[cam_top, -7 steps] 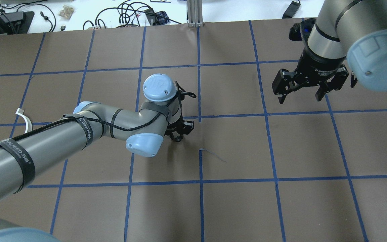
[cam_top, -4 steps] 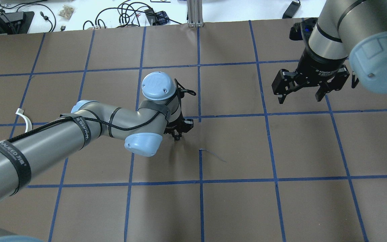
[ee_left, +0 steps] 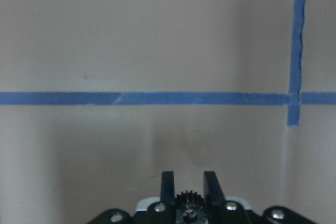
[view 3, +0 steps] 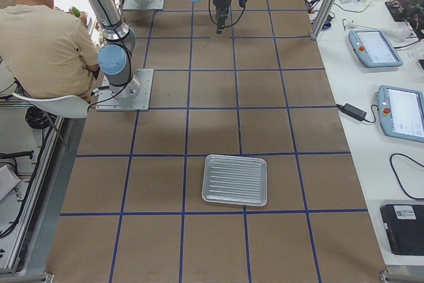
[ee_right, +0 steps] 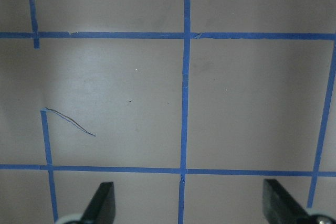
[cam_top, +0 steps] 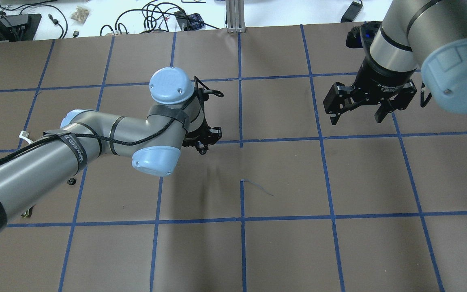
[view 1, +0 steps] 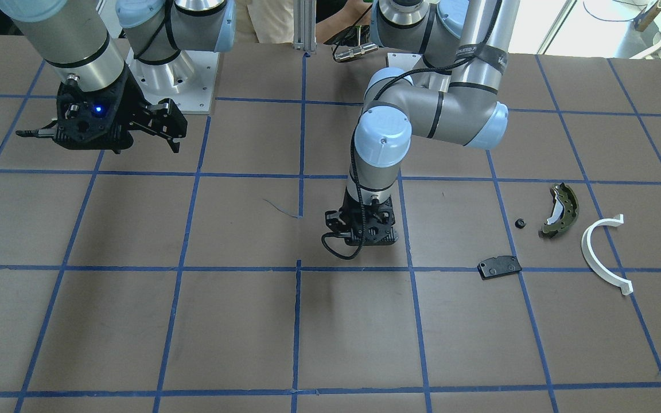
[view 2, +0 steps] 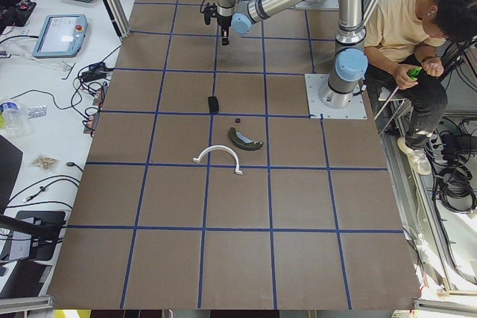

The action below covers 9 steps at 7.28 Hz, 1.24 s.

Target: Place bearing gear from tray to pile

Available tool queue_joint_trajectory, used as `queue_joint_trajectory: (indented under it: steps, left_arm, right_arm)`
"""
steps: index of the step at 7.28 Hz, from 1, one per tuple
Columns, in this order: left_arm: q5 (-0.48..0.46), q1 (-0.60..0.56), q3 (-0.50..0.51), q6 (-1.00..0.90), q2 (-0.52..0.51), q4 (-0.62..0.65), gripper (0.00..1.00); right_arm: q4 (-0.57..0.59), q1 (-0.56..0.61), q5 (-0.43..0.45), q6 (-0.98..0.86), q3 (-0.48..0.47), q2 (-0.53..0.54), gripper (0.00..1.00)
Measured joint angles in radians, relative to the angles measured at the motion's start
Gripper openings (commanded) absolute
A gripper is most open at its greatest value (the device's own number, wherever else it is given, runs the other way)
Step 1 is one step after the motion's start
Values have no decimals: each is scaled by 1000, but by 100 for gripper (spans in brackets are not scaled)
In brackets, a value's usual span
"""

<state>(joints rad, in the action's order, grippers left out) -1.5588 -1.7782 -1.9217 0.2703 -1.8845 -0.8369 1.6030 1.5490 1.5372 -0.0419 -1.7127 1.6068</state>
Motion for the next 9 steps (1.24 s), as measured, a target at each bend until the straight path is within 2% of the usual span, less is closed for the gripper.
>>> queue_joint_trajectory:
  steps: [3, 6, 9]
  left_arm:
    - [-4, 178, 0, -147, 26, -49, 0]
    - [-29, 378, -2, -387, 23, -60, 0]
    - [-93, 498, -93, -579, 46, -57, 0]
  right_arm:
    - [1, 0, 40, 0, 4, 1, 100]
    - [1, 2, 49, 0, 11, 2, 100]
    - [-1, 3, 49, 0, 19, 1, 100]
